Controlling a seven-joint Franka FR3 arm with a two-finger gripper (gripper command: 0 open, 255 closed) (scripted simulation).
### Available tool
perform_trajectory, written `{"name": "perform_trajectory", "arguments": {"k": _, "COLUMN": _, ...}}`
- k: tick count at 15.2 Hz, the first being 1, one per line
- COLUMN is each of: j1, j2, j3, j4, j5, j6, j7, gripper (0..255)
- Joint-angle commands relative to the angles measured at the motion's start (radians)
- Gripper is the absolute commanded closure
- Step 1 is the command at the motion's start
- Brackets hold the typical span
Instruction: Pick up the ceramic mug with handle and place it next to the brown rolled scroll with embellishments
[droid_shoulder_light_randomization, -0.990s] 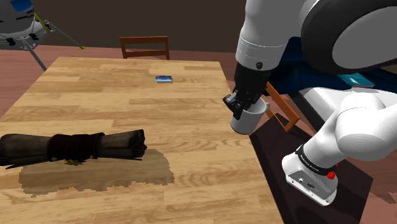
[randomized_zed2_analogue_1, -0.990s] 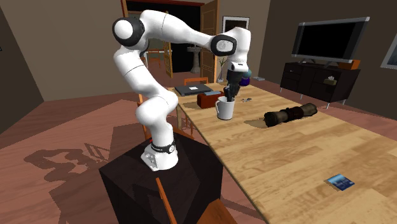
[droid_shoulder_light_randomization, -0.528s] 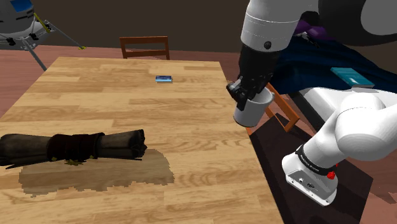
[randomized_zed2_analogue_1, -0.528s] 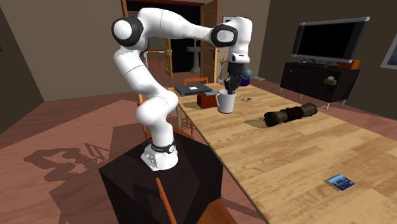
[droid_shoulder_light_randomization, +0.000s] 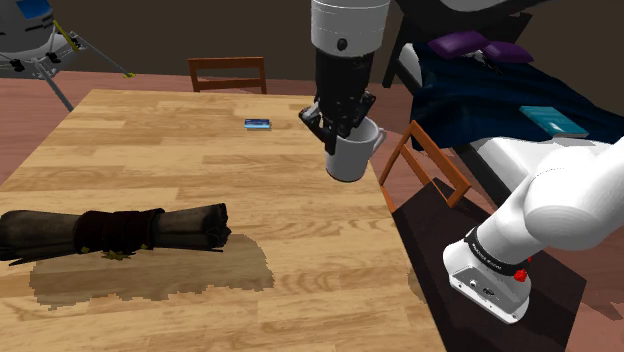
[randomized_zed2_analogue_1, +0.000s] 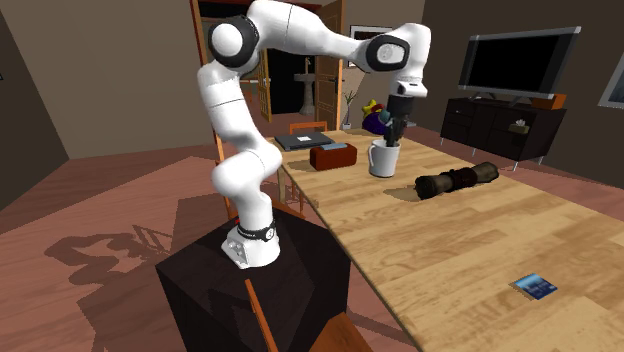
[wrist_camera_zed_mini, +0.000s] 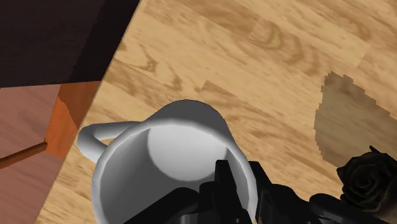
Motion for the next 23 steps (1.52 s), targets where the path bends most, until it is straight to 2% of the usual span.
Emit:
{"name": "perform_trajectory", "arguments": {"k": 1, "j1": -0.018, "j2": 0.100, "j3": 0.030, "j4": 0.082, "j5": -0.043, "j6": 0.010, "j7": 0.034, "gripper": 255}}
{"name": "perform_trajectory", "arguments": {"k": 6, "j1": -0.026, "j2": 0.344, "j3": 0.076, "j4": 0.309, "j5": -0.175, "j6": -0.013, "j7": 0.116, "gripper": 255}}
{"name": "perform_trajectory", "arguments": {"k": 12, "j1": 0.050, "j2": 0.633, "j3": 0.079, "j4": 0.631, "j5": -0.340, "j6": -0.104, "j7": 0.192, "gripper": 255}}
{"name": "perform_trajectory", "arguments": {"k": 23, "j1": 0.037, "j2": 0.635, "j3": 0.071, "j4": 0.485, "j5": -0.345, "j6": 0.043, "j7": 0.200, "gripper": 255}}
